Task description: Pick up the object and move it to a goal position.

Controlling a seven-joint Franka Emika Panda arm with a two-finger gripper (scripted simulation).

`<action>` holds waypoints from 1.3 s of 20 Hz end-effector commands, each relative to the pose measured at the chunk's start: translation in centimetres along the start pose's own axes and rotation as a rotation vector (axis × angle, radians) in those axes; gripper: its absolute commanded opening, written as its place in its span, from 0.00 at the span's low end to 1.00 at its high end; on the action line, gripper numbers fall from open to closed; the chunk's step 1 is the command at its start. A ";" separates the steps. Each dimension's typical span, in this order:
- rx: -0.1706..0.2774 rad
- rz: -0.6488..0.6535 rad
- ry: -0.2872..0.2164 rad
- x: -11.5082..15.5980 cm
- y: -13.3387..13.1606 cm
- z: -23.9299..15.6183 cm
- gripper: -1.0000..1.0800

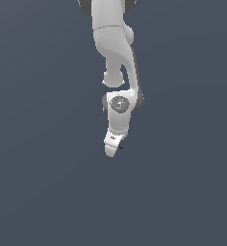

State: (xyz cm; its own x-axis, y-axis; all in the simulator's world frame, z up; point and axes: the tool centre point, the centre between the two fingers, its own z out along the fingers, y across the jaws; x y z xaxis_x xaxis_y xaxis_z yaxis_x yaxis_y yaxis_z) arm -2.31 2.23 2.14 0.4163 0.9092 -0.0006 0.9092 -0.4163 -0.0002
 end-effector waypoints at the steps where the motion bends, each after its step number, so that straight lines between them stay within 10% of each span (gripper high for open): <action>1: -0.001 0.000 0.001 0.2 -0.1 -0.9 0.00; 26: 0.000 -0.004 0.001 6.4 -3.6 -24.9 0.00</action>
State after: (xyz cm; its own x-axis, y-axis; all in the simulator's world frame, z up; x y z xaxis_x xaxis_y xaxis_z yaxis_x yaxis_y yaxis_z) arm -2.88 9.09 25.49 0.4128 0.9108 0.0003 0.9108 -0.4128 0.0006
